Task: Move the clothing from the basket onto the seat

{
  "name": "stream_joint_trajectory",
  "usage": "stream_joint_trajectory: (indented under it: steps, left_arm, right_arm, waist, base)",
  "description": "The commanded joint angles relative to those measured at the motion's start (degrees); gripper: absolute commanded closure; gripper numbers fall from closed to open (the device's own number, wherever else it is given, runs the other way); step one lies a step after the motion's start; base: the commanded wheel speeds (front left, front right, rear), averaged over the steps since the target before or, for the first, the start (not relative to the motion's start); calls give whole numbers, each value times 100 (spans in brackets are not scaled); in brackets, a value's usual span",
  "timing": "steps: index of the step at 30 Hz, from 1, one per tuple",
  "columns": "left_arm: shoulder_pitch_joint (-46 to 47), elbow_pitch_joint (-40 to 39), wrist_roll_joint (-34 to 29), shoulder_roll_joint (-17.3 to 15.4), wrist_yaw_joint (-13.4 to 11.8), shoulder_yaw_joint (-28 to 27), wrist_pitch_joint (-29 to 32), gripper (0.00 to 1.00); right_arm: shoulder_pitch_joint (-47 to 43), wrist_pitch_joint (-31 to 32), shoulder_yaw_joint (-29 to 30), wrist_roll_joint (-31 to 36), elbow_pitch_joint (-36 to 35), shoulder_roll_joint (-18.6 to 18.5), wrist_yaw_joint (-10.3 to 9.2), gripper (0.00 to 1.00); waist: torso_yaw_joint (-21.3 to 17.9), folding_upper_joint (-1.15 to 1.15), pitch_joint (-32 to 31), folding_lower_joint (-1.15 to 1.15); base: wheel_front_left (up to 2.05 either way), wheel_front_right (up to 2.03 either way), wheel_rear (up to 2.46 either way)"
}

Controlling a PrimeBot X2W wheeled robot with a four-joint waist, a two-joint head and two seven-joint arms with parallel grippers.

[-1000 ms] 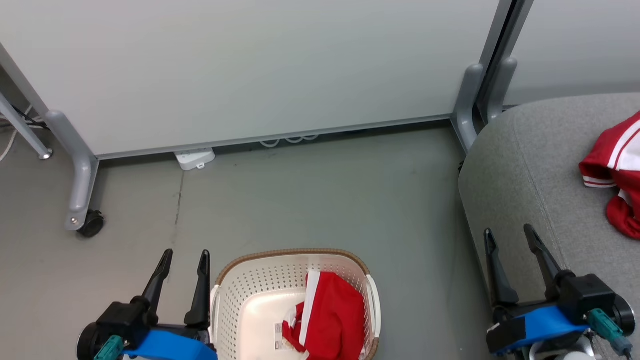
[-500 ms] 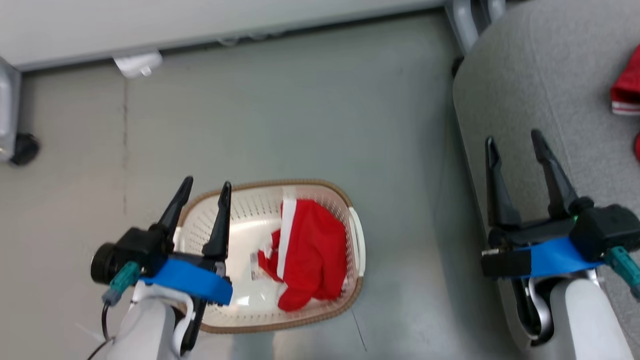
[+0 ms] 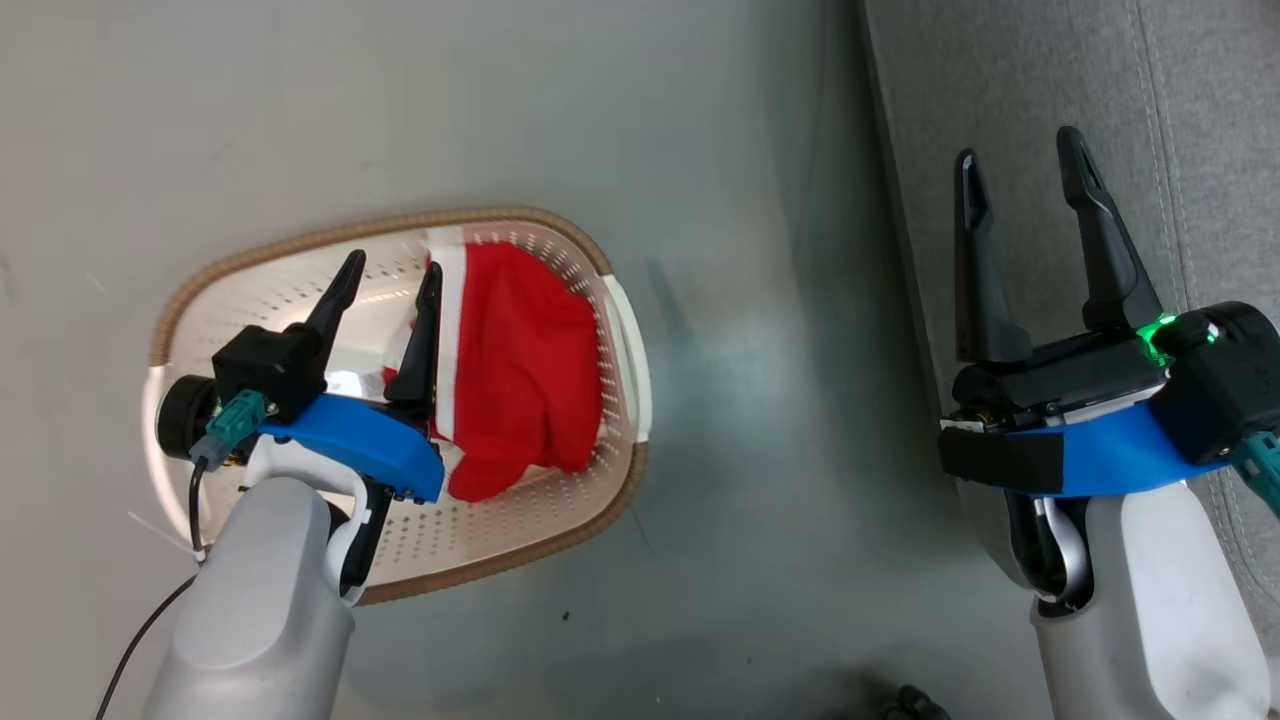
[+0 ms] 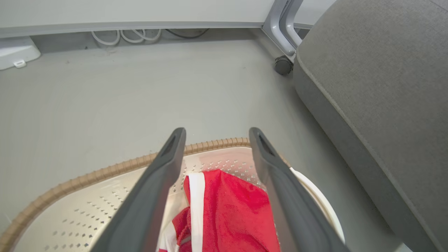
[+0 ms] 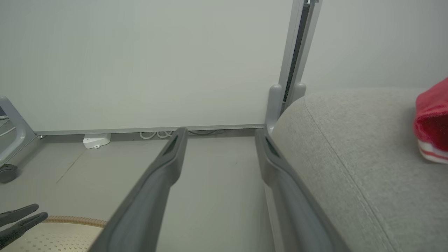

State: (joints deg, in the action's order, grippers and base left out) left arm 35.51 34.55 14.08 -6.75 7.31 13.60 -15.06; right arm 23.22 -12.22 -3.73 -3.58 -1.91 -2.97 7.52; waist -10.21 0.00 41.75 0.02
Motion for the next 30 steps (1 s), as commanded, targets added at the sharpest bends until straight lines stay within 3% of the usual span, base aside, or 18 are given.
stream_joint_trajectory:
  steps: [1, 10, 20, 25, 30]
  left_arm:
    - [104, 79, 35, -51, 23, 28, -17, 0]
    - [600, 1094, 382, -26, 23, 462, -17, 0]
    - [1064, 2354, 677, -77, 23, 604, -17, 0]
    - [1251, 2846, 782, -11, 17, 608, -13, 0]
    - [1485, 3324, 759, 83, -289, 639, 112, 0]
  right_arm:
    - [101, -46, -34, -20, 18, 17, -6, 0]
    - [210, -213, -276, -282, 57, 15, -6, 0]
    - [165, -289, -511, -591, 32, 16, -6, 0]
    - [25, -302, -432, -603, -31, 16, -6, 0]
    - [-111, -302, -381, -587, -156, 15, -6, 0]
  waist:
    - [-282, 0, 354, -2]
    - [-616, 0, 813, -2]
    - [-1056, 0, 1125, -2]
    - [-1080, 0, 1184, -2]
    - [-1040, 0, 1231, -2]
  base:
    - [0, 0, 0]
    - [0, 0, 0]
    - [0, 0, 0]
    - [0, 0, 0]
    - [0, 0, 0]
